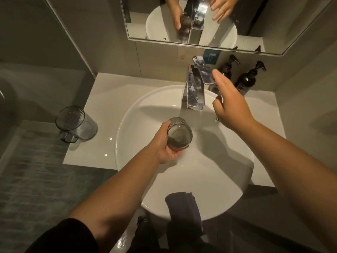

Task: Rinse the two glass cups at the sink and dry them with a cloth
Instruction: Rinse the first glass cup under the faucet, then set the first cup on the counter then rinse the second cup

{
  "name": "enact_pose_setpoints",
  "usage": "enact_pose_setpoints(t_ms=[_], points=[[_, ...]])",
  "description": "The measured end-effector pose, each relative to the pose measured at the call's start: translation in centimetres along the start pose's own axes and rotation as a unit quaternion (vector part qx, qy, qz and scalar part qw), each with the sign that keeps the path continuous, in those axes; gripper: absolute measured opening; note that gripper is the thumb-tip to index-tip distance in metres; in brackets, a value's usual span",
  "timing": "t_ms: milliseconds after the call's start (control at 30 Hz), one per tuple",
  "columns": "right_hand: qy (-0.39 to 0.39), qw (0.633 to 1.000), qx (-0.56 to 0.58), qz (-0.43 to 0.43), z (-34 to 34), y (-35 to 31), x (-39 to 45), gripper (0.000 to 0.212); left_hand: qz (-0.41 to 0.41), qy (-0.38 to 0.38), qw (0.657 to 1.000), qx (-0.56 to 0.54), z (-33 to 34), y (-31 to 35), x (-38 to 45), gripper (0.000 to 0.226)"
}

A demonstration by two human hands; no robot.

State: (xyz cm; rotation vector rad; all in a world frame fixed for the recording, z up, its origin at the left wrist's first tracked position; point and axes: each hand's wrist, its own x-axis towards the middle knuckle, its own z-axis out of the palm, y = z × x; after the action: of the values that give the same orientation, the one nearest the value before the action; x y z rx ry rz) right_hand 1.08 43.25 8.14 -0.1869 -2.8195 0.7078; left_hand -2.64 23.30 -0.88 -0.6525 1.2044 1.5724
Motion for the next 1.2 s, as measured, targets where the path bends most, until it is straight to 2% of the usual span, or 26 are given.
enact_pose_setpoints(t_ms=[67, 133, 233, 300, 367, 567, 667, 733, 800, 900, 967, 1067, 1200], points=[[0.006, 0.996, 0.052, 0.067, 1.0, 0.6, -1.2, 0.061, -0.007, -0.004, 1.000, 0.022, -0.2, 0.0, -0.7, 0.038], [-0.014, 0.974, 0.137, 0.178, 2.6, 1.1, -2.8, 0.049, -0.016, -0.007, 0.999, 0.035, -0.7, -0.1, -1.3, 0.041], [-0.130, 0.883, 0.295, 0.342, 4.8, -0.1, -5.1, 0.029, -0.003, 0.000, 0.998, 0.068, -1.5, -0.4, -1.9, 0.051], [-0.217, 0.827, 0.343, 0.389, 5.4, -1.6, -5.6, 0.037, 0.021, 0.008, 0.995, 0.101, -2.0, -0.5, -2.4, 0.058], [-0.263, 0.811, 0.350, 0.388, 5.6, -3.3, -5.3, 0.050, 0.046, 0.010, 0.991, 0.129, -2.5, -0.4, -3.2, 0.063], [-0.313, 0.830, 0.319, 0.333, 5.8, -7.3, -2.9, 0.055, 0.163, 0.017, 0.955, 0.247, -4.8, 0.9, -5.8, 0.061], [-0.314, 0.855, 0.320, 0.262, 6.0, -9.4, -1.5, 0.042, 0.258, -0.044, 0.933, 0.248, -6.6, 2.5, -7.7, 0.039], [-0.306, 0.866, 0.340, 0.203, 6.1, -11.0, -0.3, 0.031, 0.320, -0.048, 0.913, 0.246, -8.4, 3.7, -8.7, 0.040], [-0.295, 0.878, 0.346, 0.146, 6.3, -12.6, 1.2, 0.028, 0.363, -0.017, 0.885, 0.292, -10.4, 4.9, -9.2, 0.058], [-0.279, 0.913, 0.289, 0.075, 6.9, -15.1, 3.8, 0.043, 0.384, 0.051, 0.846, 0.367, -13.1, 6.3, -9.5, 0.084], [-0.274, 0.936, 0.218, 0.021, 7.8, -16.4, 5.5, 0.055, 0.414, 0.103, 0.817, 0.388, -14.1, 7.2, -9.7, 0.079], [-0.260, 0.949, 0.176, -0.028, 10.2, -17.5, 7.8, 0.065, 0.466, 0.182, 0.781, 0.374, -14.8, 8.4, -9.0, 0.070], [-0.244, 0.954, 0.166, -0.042, 13.1, -17.1, 9.7, 0.076, 0.449, 0.259, 0.782, 0.346, -15.4, 9.3, -6.0, 0.080]])
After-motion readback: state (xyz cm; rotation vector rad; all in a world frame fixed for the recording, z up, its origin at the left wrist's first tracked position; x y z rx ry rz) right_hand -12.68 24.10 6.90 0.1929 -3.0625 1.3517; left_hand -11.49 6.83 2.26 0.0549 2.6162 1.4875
